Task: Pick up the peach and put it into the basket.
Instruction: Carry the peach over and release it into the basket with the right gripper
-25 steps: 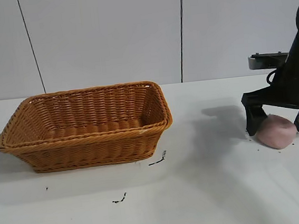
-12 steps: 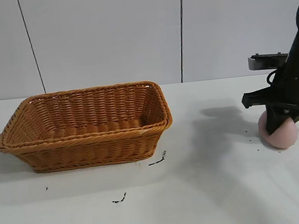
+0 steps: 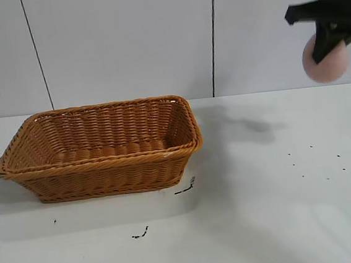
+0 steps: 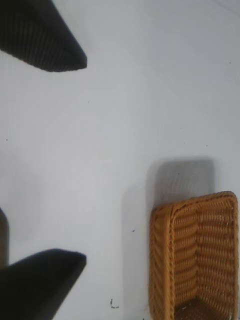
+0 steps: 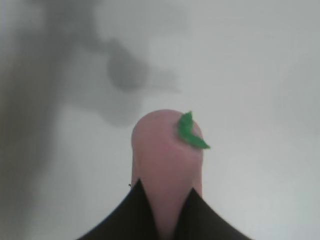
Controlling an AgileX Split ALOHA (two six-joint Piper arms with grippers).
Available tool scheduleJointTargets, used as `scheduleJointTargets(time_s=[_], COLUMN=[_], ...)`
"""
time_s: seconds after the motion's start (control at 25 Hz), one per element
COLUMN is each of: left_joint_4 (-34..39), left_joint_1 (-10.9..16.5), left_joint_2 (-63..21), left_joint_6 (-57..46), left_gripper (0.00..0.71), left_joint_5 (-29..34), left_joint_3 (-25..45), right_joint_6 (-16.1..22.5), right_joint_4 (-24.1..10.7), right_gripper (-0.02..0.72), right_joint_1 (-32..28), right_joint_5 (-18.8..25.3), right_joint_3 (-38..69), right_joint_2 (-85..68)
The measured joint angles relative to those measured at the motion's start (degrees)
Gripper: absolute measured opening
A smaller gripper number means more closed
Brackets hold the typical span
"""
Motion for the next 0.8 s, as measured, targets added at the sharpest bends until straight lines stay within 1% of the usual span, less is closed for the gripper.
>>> scheduleJointTargets(time_s=[0.16,0.44,0.64,0.8], left_joint_4=[0.0,0.0,0.0,0.0], left_joint_1=[0.0,0.0,0.0,0.0], left_joint_2=[0.0,0.0,0.0,0.0], left_joint_6=[0.0,0.0,0.0,0.0], left_gripper=[0.693,0.693,0.693,0.693], left_joint_5=[0.0,0.0,0.0,0.0], left_joint_3=[0.0,0.0,0.0,0.0], right_joint_6=[0.6,0.9,0.9,0.9], right_joint_4=[0.1,0.1,0.3,0.3], right_gripper=[-0.011,-0.011,-0.011,-0.011], right_joint_1=[5.9,19.8,28.0,31.5], right_joint_5=[0.4,0.5,-4.3,-8.6], right_joint_3=[-6.3,-13.7,-14.2,-14.2], right_joint_2=[1.0,7.1,13.2,19.6])
